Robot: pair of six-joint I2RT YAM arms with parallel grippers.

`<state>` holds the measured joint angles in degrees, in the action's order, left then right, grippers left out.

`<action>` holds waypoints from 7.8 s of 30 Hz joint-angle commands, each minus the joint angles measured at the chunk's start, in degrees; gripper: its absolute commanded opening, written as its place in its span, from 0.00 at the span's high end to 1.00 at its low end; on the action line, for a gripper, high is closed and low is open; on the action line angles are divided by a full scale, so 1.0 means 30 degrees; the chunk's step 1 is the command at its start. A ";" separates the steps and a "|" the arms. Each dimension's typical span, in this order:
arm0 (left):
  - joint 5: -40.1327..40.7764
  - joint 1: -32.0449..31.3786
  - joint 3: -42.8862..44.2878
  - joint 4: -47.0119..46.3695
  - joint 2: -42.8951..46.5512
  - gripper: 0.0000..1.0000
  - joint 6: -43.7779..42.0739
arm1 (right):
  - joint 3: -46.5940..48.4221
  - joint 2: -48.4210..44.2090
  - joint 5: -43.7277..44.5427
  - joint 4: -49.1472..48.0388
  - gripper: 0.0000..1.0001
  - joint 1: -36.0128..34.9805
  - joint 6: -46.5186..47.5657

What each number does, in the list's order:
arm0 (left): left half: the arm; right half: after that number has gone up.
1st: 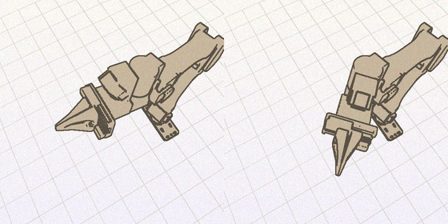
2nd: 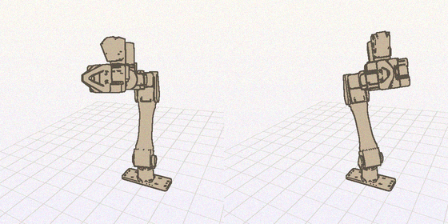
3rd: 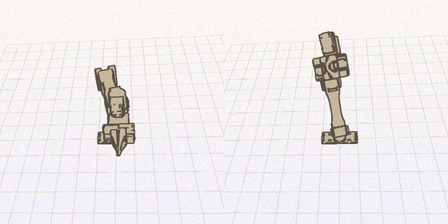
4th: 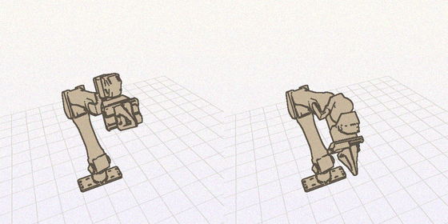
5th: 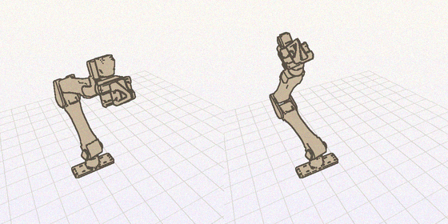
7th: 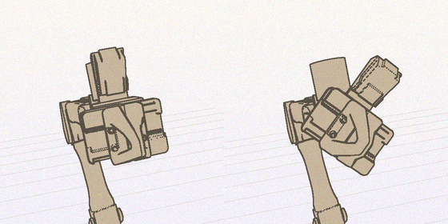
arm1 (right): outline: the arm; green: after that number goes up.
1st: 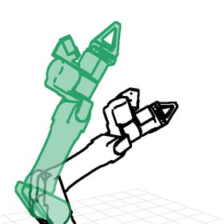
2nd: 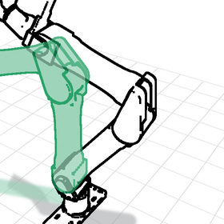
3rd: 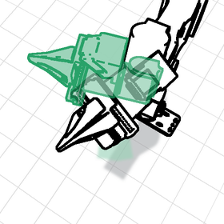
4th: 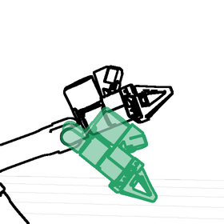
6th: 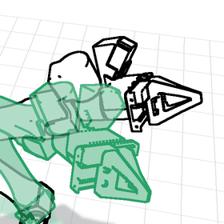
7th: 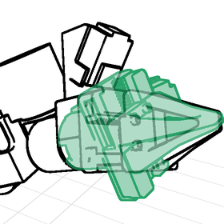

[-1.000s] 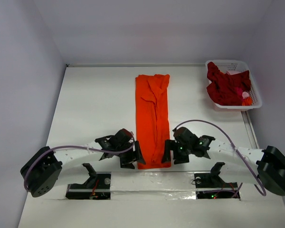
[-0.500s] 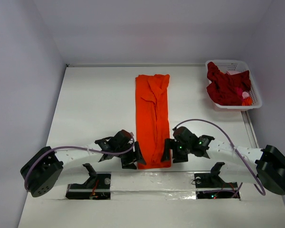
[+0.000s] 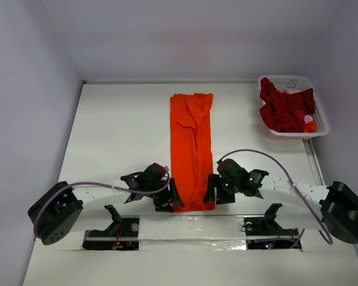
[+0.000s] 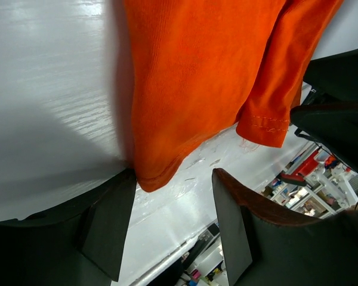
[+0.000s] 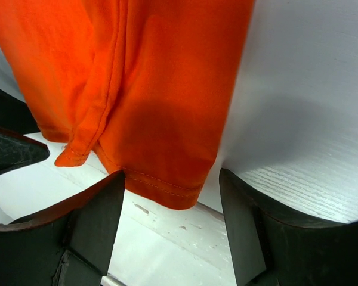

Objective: Fold and stack the t-shirts
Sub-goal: Fold the tshirt

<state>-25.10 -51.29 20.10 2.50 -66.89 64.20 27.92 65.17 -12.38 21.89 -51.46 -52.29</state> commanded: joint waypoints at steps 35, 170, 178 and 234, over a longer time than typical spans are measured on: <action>0.1776 -0.0043 -0.0693 0.2184 -0.0289 0.50 -0.0572 | -0.0078 0.0749 -0.0647 -0.1202 0.39 -0.0512 0.0058; 0.3123 0.6371 1.2490 0.8307 -0.6031 1.00 -0.7368 | 0.9061 0.4615 0.1930 0.3690 1.00 0.4439 0.4599; 0.3006 0.6988 1.3602 0.8511 -0.7085 1.00 -0.8130 | 0.9763 0.5348 0.1725 0.3719 1.00 0.5377 0.5126; 0.2421 0.8775 2.0371 0.9156 -1.3502 1.00 -1.0239 | 1.5096 1.1295 0.0582 0.3397 1.00 0.8158 0.7030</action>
<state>-17.43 -25.36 78.28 29.82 -107.55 34.46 69.95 98.50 -10.09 33.87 -28.01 -32.49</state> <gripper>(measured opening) 0.007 0.025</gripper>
